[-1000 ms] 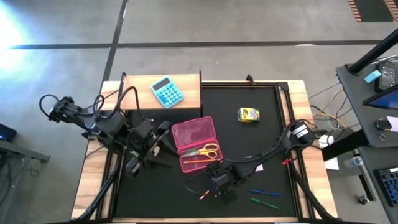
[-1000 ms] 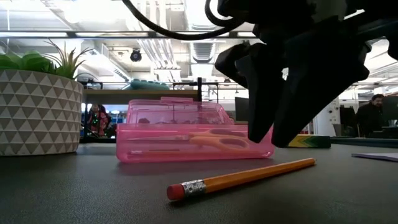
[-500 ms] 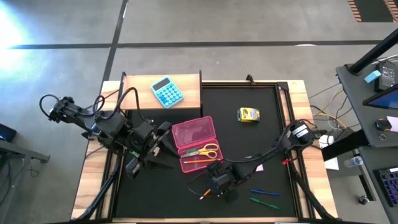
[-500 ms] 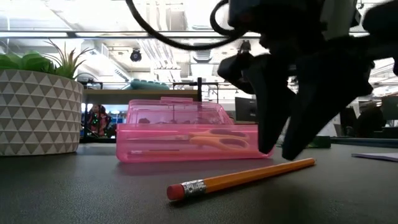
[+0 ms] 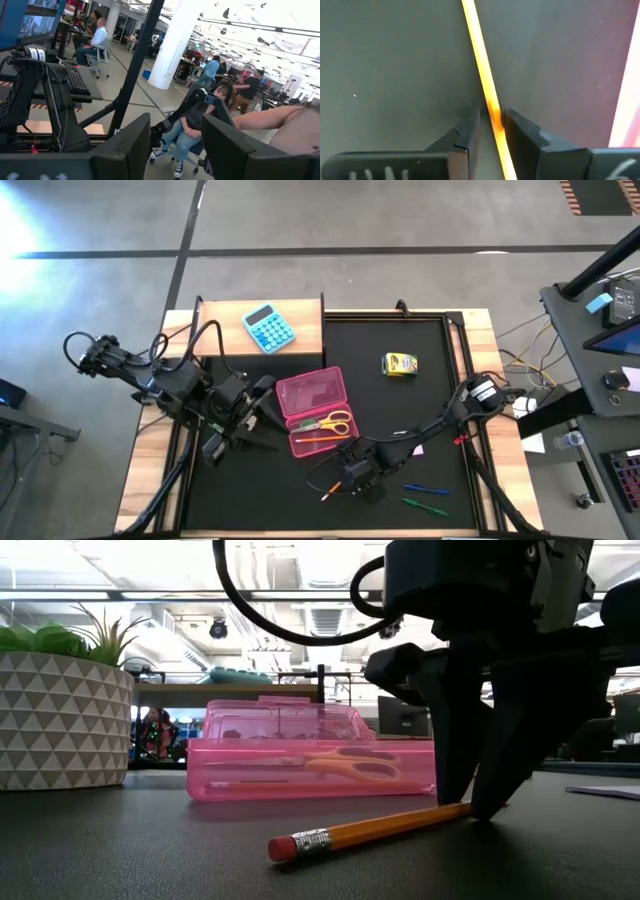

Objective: Pack school essentials
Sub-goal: Put the yellow pencil into the pink box

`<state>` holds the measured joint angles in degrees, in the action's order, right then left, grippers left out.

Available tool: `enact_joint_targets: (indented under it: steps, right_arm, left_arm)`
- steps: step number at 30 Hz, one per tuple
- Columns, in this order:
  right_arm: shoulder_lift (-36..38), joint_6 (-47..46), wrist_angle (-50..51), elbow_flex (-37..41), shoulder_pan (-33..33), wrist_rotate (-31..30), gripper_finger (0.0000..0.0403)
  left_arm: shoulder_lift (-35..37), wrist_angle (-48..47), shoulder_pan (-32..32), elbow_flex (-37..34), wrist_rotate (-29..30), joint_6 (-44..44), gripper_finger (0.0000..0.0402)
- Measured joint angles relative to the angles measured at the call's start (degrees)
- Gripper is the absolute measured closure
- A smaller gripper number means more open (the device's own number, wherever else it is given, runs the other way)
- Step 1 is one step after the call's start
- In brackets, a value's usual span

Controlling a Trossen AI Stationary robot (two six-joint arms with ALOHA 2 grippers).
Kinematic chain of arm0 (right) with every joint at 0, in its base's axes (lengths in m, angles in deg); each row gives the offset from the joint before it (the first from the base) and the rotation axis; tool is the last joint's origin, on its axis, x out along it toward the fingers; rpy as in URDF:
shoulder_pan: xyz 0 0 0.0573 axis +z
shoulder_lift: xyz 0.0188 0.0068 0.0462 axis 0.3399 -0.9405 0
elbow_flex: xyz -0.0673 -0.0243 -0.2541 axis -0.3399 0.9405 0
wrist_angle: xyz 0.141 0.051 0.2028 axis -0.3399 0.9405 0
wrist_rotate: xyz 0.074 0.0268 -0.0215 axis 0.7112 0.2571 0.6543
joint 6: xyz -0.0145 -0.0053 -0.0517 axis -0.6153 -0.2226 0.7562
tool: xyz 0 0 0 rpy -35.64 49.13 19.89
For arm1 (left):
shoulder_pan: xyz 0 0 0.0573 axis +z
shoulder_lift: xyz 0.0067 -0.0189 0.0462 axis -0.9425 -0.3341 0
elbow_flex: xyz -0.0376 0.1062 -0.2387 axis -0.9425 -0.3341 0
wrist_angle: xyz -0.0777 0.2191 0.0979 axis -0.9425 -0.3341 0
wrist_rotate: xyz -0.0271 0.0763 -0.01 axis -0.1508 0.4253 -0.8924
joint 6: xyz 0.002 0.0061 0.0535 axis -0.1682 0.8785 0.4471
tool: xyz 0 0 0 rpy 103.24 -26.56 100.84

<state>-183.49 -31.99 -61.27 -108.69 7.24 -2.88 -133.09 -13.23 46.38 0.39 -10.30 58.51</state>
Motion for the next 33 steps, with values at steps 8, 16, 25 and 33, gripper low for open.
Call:
enact_joint_targets:
  steps: [8,16,25,33]
  right_arm:
    - [-3.6,-0.7,0.2,-0.6,0.1,0.3,0.0368]
    - [-1.2,-2.6,1.0,-1.3,0.2,0.2,0.0388]
    - [5.4,-2.7,0.1,-3.4,0.0,-0.2,0.0389]
    - [6.1,-0.2,-4.5,-5.3,-2.1,-8.0,0.039]
  left_arm:
    - [0.0,0.0,0.0,0.0,0.0,0.0,0.0244]
    - [0.0,0.0,0.0,0.0,0.0,0.0,0.0244]
    - [0.0,0.0,0.0,0.0,0.0,0.0,0.0244]
    - [0.0,0.0,0.0,0.0,0.0,0.0,0.0244]
